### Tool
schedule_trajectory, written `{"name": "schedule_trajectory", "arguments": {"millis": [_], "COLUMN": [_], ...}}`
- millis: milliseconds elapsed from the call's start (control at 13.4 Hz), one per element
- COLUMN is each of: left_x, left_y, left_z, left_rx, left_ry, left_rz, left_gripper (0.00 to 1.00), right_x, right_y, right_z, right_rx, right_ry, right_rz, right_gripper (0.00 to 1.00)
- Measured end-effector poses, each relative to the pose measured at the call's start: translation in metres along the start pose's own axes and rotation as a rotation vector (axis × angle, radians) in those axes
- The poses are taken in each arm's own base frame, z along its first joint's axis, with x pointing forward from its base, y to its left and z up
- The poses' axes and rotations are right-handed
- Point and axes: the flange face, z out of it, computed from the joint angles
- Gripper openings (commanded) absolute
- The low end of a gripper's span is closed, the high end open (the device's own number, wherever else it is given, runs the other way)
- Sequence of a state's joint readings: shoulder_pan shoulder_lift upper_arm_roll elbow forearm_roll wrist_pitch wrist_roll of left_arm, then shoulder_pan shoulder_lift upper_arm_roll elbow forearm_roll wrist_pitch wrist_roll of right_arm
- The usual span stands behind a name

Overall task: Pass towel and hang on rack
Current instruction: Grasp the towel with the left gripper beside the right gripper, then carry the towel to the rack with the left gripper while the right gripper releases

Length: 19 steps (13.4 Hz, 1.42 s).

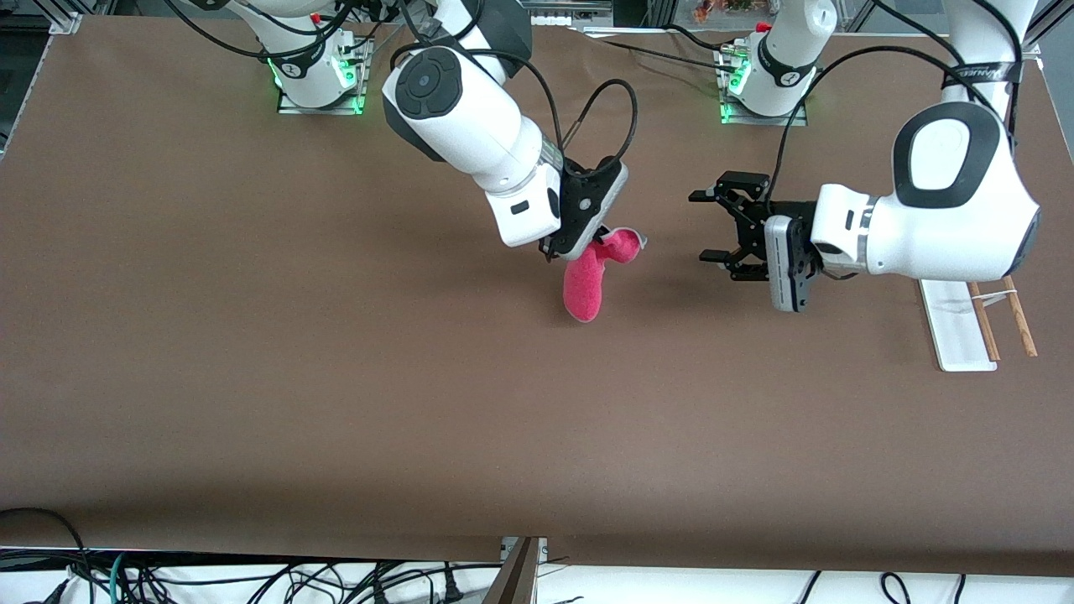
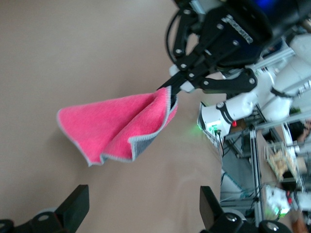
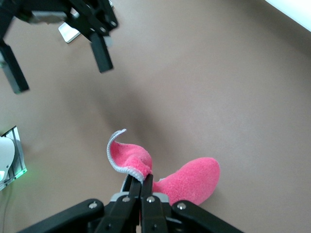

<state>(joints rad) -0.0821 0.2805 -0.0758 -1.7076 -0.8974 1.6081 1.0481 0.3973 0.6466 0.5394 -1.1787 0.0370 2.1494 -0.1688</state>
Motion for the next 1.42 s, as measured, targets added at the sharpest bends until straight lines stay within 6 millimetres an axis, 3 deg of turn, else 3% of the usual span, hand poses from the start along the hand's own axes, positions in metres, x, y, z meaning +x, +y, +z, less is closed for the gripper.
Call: {"name": "schedule_trajectory", "arguments": {"millis": [224, 373, 672, 821, 896, 1418], "left_x": [0.008, 0.018, 0.028, 0.026, 0.025, 0.026], "left_y": [-0.015, -0.014, -0.006, -0.006, -0.007, -0.005], "left_z": [0.032, 0.056, 0.085, 0.09, 0.091, 0.09], "left_rx": [0.027, 0.056, 0.08, 0.076, 0.074, 0.076], "left_ry": [0.011, 0.016, 0.018, 0.013, 0.012, 0.012], "left_rz": [0.181, 0.234, 0.268, 0.266, 0.264, 0.274], "left_gripper": [0.96, 0.91, 0.5, 0.07, 0.0, 0.0], "right_x": [0.0, 0.0, 0.0, 0.0, 0.0, 0.0], "right_y": [0.0, 0.0, 0.001, 0.001, 0.001, 0.001], "right_z": [0.0, 0.0, -0.001, -0.001, -0.001, -0.001], "right_rx": [-0.001, -0.001, -0.001, -0.002, -0.002, -0.003], "right_ry": [0.001, 0.002, 0.003, 0.003, 0.003, 0.003], "right_rz": [0.0, 0.0, 0.0, 0.001, 0.001, 0.001], "right_gripper": [0.0, 0.0, 0.0, 0.0, 0.0, 0.0]}}
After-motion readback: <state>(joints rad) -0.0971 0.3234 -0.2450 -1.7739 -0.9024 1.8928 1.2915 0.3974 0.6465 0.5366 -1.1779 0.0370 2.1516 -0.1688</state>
